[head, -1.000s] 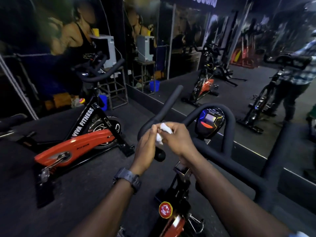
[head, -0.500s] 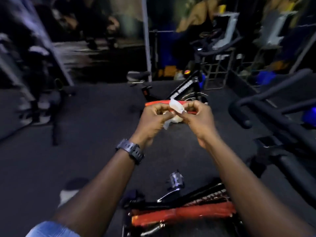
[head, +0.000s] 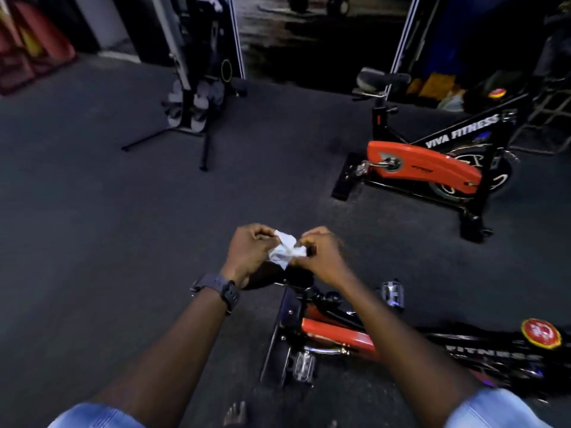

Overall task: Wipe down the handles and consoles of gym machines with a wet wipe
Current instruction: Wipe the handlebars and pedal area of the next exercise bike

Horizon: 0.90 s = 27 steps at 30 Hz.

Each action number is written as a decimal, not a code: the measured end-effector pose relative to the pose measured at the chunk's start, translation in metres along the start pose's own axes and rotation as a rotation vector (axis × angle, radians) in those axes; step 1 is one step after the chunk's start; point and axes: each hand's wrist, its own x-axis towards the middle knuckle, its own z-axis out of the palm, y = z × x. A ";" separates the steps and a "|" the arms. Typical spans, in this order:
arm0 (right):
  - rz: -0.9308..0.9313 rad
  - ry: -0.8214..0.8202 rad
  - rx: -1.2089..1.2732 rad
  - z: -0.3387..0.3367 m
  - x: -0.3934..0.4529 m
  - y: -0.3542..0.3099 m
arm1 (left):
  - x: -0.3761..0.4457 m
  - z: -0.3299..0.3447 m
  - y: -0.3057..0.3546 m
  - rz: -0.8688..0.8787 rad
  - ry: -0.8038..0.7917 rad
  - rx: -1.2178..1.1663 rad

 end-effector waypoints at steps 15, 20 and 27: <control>-0.070 0.033 -0.588 0.133 0.011 -0.025 | 0.075 -0.074 -0.093 0.005 -0.188 0.039; 0.046 0.183 -0.471 0.132 0.038 -0.027 | 0.077 -0.078 -0.096 0.056 -0.170 0.064; -0.276 0.091 -0.524 0.154 0.015 -0.012 | 0.077 -0.086 -0.091 -0.080 -0.260 -0.044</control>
